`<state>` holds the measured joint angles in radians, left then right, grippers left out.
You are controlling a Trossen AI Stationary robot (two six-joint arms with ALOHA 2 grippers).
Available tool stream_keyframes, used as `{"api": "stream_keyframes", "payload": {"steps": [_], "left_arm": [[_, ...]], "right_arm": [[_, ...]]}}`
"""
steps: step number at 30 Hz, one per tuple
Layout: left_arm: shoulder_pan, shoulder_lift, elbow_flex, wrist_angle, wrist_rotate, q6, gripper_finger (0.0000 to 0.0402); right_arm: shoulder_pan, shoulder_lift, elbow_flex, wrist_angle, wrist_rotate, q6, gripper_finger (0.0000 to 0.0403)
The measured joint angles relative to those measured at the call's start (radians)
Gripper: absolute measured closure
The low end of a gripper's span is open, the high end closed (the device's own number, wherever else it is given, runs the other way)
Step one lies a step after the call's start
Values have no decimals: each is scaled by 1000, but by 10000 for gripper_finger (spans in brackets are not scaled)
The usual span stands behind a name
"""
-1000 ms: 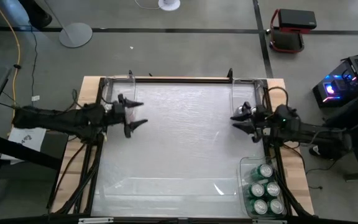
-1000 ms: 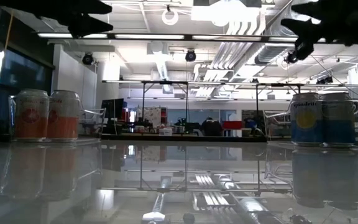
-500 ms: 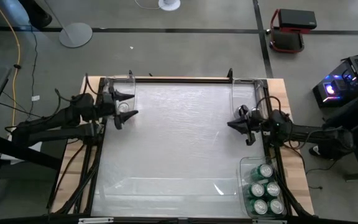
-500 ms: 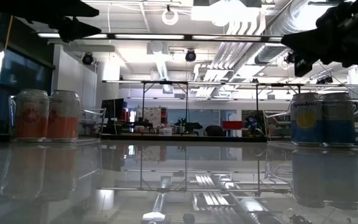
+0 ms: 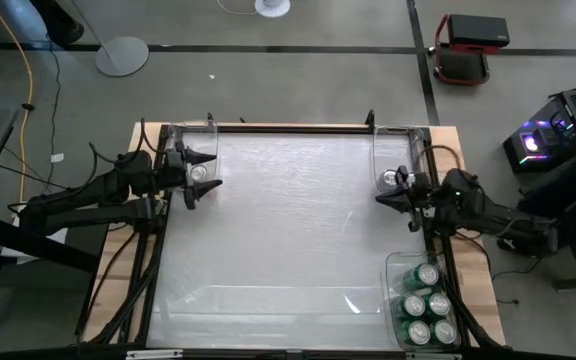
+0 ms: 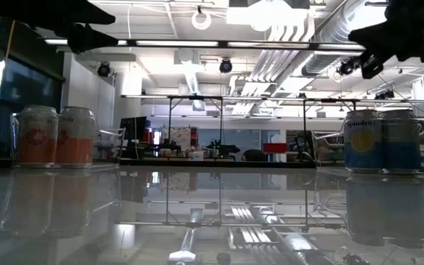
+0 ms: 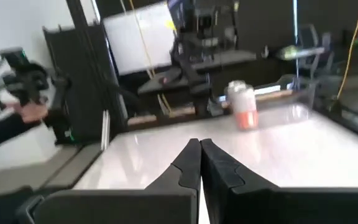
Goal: Sort soda cans
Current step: Return to Home Position
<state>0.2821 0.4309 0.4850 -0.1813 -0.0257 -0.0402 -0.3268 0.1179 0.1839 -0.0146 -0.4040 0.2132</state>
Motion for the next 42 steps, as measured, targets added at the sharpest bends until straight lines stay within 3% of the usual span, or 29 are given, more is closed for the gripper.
{"api": "stream_keyframes", "payload": {"steps": [4,11,19,23,29,42], "left_arm": [[0,0,0,-8,19,-3,46],[-6,0,0,-9,25,-19,46],[-9,0,-3,1,25,-34,46],[-10,-18,-58,82,68,-40,46],[-10,-94,-145,108,68,-81,46],[-11,-285,-319,173,103,-151,46]], "right_arm": [[0,-115,-76,-9,-9,60,403],[1,-107,-175,152,-8,98,403],[73,-101,-174,156,-1,94,403],[157,-101,-174,133,15,66,403],[276,-100,-174,68,129,5,403],[326,-100,-175,65,199,54,403]]}}
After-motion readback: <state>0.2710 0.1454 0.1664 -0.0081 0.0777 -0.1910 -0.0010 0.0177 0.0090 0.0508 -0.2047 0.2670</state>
